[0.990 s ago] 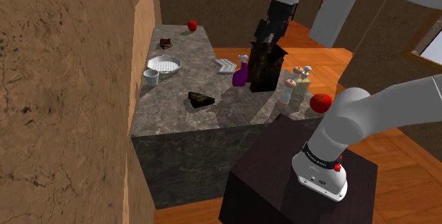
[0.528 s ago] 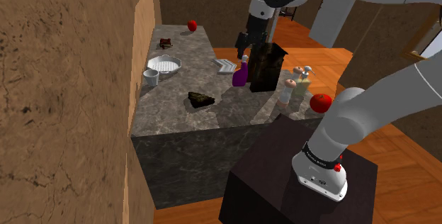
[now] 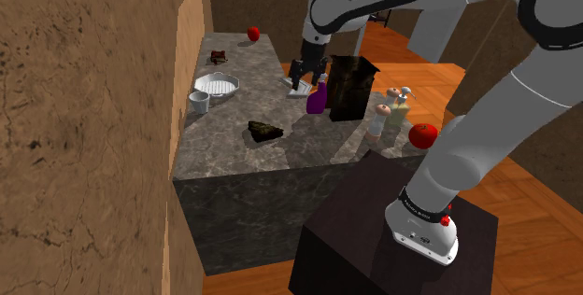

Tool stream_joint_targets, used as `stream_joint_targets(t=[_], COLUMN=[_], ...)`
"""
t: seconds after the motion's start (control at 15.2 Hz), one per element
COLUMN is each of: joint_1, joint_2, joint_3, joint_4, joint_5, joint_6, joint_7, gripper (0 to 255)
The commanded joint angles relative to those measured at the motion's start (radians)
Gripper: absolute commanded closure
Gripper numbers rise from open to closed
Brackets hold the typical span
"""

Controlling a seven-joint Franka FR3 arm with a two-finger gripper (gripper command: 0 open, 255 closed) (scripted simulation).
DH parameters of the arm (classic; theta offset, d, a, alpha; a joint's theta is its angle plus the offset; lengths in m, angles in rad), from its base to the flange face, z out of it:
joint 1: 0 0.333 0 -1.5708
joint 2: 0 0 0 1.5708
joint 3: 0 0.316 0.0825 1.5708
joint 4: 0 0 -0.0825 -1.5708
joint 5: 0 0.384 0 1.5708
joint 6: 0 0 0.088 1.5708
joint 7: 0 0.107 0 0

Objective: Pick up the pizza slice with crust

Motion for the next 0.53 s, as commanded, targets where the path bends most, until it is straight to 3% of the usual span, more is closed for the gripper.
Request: stream_joint_targets(t=[0.0,0.46], joint_1=[0.004,0.007], joint_2=[0.073,0.347], joint_3=[0.001,0.003], joint_4=[0.032,0.188], joint_5=[0.006,0.027], joint_6=[0.033,0.122], joint_7=[-0.002,-0.02], gripper=[0,0])
